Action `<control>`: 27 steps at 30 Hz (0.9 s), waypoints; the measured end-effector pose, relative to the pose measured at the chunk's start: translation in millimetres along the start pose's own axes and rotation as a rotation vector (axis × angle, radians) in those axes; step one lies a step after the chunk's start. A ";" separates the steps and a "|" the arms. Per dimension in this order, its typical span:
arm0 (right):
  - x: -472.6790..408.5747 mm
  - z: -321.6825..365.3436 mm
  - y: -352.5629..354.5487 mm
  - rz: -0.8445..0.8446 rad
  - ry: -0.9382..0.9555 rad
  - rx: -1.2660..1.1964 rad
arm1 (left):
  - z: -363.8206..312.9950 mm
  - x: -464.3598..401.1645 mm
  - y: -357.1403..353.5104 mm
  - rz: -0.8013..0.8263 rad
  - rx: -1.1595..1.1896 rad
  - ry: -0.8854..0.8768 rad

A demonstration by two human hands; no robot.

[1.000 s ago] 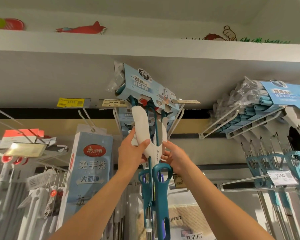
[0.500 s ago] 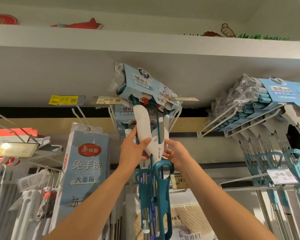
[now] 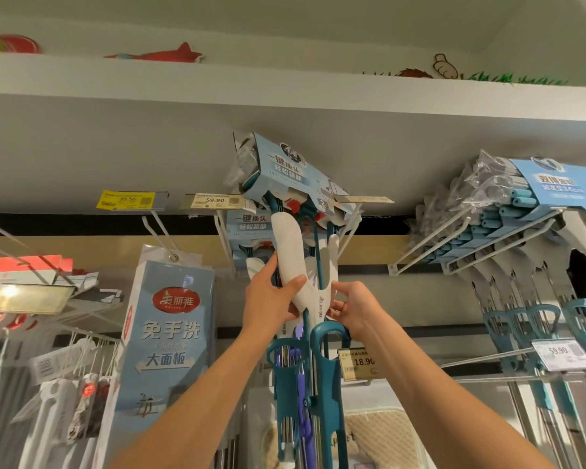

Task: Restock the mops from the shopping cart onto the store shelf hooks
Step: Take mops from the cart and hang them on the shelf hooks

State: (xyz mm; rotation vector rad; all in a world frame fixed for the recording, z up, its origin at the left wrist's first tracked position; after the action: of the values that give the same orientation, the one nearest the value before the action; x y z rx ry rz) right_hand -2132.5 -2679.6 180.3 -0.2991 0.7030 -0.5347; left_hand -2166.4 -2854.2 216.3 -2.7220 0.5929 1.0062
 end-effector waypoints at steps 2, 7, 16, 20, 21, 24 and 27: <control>-0.5 3.7 2.0 0.006 -0.001 0.012 | -0.4 -2.0 -1.7 0.002 0.005 -0.002; 0.7 5.9 4.8 -0.033 0.000 0.020 | 8.6 -13.2 -6.1 0.051 0.050 0.068; -4.5 1.2 -4.9 -0.013 0.040 0.125 | 46.5 -38.6 6.6 0.089 0.091 0.227; -7.4 4.3 -11.7 -0.021 0.037 0.130 | 46.1 -45.7 11.0 0.077 0.119 0.223; -8.4 5.1 -13.2 -0.020 0.045 0.130 | 44.1 -47.3 12.4 0.078 0.122 0.213; -10.3 4.7 -18.1 -0.033 0.063 0.129 | 39.8 -50.7 17.2 0.082 0.110 0.183; -10.5 1.0 -20.3 -0.061 0.066 0.163 | 43.3 -49.2 20.6 0.088 0.134 0.197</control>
State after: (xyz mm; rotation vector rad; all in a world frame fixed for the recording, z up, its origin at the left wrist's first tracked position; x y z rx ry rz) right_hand -2145.9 -2690.4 195.4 -0.1511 0.7114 -0.6582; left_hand -2234.4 -2844.9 215.2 -2.7137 0.7886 0.6919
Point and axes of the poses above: each hand's wrist, its own x-axis away from the middle knuckle, its own y-axis out of the back of the hand, z = x × y, the point moved 9 cm from there along -x, towards the middle knuckle, and after that the axes turned 15 degrees about y, right-handed, at the moved point
